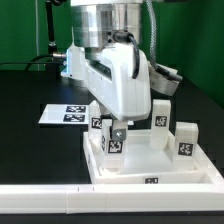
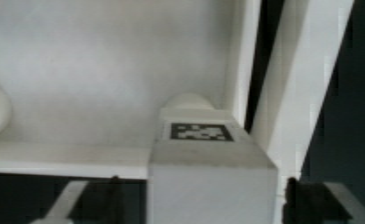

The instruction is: Assemble square table

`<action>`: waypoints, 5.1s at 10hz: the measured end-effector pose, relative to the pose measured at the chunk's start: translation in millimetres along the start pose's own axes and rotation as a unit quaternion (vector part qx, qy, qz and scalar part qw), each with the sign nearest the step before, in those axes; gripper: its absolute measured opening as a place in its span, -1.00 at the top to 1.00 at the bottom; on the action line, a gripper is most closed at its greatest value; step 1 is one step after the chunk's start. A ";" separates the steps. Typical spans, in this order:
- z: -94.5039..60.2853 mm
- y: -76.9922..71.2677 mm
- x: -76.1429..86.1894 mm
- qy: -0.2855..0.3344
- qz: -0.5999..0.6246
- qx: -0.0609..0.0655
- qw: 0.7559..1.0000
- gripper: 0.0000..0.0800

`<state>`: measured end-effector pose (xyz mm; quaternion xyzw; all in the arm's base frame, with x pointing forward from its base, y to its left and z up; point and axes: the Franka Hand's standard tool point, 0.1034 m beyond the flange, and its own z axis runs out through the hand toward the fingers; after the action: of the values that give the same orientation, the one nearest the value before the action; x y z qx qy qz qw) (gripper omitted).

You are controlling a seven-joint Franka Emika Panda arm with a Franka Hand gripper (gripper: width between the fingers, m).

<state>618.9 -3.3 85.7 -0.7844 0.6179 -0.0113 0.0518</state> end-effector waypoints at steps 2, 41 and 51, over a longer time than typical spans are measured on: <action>0.1 0.0 -0.7 0.001 -0.124 -0.001 0.992 -0.54; 3.8 -2.4 1.1 0.024 -0.533 -0.019 0.845 -0.62; 6.5 -1.2 2.9 0.029 -0.686 -0.046 0.725 0.28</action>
Offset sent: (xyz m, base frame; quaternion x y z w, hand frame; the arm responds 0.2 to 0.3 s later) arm 0.0086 0.0060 0.0014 0.0297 -0.0265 -0.2760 0.9603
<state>621.2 -5.4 79.2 -0.9951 -0.0882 -0.0379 -0.0239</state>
